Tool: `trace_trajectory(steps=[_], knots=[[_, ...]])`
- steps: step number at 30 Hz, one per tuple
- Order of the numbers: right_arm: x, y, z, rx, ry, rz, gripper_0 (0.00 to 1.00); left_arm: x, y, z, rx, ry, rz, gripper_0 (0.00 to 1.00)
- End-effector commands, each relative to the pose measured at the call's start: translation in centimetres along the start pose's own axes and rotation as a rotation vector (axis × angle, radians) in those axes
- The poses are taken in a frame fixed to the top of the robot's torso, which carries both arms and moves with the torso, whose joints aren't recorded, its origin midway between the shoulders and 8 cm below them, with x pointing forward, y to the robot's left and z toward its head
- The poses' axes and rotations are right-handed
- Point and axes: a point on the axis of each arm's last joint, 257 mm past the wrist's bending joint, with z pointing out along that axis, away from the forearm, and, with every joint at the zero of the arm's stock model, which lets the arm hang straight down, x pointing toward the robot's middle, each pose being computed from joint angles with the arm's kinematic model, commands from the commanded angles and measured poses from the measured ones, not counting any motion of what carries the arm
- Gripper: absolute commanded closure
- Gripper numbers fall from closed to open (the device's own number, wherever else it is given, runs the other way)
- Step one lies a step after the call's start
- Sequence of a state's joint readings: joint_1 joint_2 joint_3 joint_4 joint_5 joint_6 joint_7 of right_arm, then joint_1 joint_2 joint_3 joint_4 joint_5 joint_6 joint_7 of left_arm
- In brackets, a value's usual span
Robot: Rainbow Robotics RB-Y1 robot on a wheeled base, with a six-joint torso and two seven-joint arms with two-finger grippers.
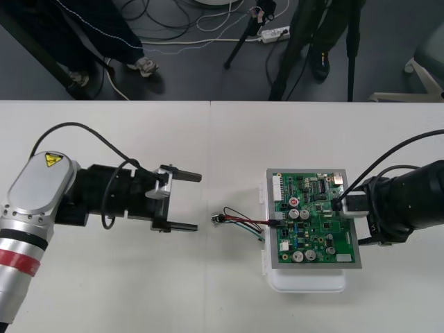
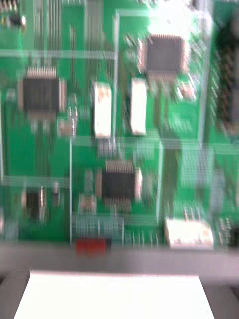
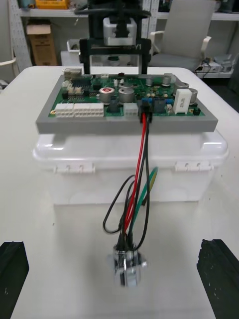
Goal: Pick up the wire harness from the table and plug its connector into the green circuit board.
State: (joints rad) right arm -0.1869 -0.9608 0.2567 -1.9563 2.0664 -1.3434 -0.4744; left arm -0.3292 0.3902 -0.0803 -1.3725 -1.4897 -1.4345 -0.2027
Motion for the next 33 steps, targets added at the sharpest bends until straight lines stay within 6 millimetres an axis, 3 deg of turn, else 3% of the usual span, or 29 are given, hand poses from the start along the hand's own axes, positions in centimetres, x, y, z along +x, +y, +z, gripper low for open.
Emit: trace_trajectory(steps=[1, 11, 19, 33], knots=[[3.8, -1.8, -3.2, 0.031, 0.025, -0.058, 0.00, -0.4, -0.6, -4.7, 0.021, 0.036, -0.086, 0.00], [6.1, -2.0, -5.9, 0.009, -0.166, -0.023, 0.00, -1.1, 1.0, -10.1, -0.022, 0.139, -0.197, 0.00], [5.8, -2.2, -8.6, 0.014, -0.299, -0.037, 0.00, -1.7, 2.1, -13.0, -0.060, 0.178, -0.204, 0.00], [1.8, -5.8, -15.7, 0.149, -0.499, -0.051, 0.00, -2.3, 0.9, -17.1, -0.049, 0.237, -0.214, 0.00]])
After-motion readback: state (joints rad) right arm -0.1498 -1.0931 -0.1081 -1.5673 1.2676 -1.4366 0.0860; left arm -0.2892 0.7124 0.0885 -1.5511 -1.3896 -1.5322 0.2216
